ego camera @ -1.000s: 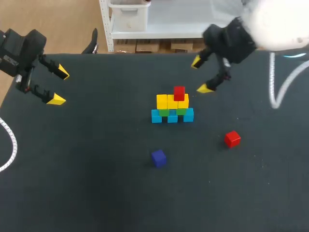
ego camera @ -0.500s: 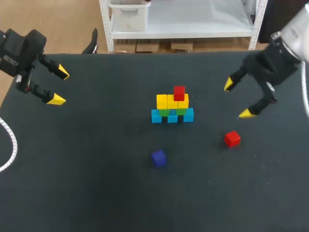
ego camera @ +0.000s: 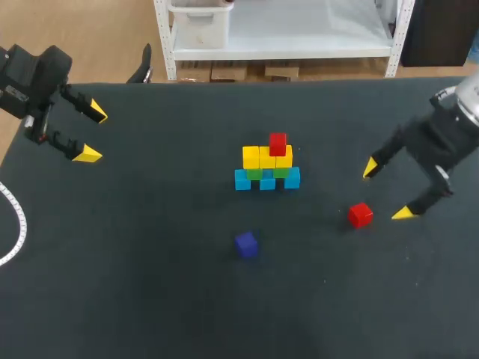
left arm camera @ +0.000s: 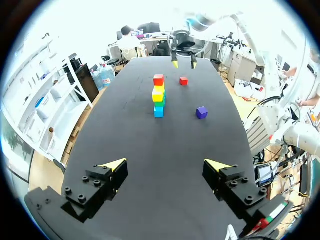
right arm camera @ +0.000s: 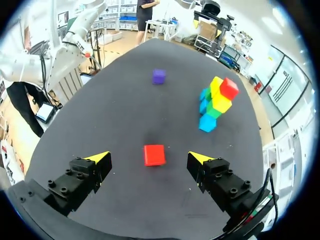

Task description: Place the blue cubes, place green cubes on the blue cubes, place the yellow cubes on the green cubes, then place the red cubes on the yellow cubes, and place purple cube on the red cubes.

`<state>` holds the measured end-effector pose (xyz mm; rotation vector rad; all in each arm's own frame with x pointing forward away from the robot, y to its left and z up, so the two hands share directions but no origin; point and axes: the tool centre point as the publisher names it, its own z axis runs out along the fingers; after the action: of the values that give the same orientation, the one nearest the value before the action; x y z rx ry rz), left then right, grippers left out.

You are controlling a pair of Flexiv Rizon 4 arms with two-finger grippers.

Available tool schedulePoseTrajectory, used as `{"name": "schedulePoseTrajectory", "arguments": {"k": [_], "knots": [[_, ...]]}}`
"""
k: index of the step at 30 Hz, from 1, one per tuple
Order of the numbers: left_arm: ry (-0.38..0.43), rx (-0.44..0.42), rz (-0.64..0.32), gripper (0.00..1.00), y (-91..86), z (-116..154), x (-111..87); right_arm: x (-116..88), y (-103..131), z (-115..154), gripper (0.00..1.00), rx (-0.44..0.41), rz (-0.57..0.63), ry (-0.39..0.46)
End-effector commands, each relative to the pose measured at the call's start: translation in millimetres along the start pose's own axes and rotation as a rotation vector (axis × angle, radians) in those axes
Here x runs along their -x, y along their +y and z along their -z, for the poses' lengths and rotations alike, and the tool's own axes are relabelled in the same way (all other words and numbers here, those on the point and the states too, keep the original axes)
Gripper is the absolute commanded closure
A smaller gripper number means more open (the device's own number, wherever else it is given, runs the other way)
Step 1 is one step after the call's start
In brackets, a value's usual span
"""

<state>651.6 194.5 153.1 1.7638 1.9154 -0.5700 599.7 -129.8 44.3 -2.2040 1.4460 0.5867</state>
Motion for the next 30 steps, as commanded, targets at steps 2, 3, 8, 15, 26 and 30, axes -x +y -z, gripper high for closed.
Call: {"name": "schedulePoseTrajectory", "arguments": {"k": [2, 3, 8, 15, 26, 30], "knots": [[-0.004, 0.001, -0.003, 0.0, -0.3, 0, -1.5, -10, 2, -23, 0.0, 0.011, 0.015, -0.032], [-0.004, 0.001, -0.003, 0.0, -0.3, 0, -1.5, -11, 1, -26, 0.0, 0.017, 0.025, -0.038], [-0.004, 0.001, -0.003, 0.0, -0.3, 0, -1.5, -15, -5, -34, 0.0, 0.02, 0.047, -0.05], [-0.004, 0.001, -0.003, 0.0, -0.3, 0, -1.5, -16, -14, -43, 0.12, 0.045, 0.067, -0.054], [-0.004, 0.001, -0.003, 0.0, -0.3, 0, -1.5, -16, -16, -49, 1.0, 0.062, 0.072, -0.013], [-0.004, 0.001, -0.003, 0.0, -0.3, 0, -1.5, -7, -18, -44, 1.0, 0.032, 0.067, -0.009]]}}
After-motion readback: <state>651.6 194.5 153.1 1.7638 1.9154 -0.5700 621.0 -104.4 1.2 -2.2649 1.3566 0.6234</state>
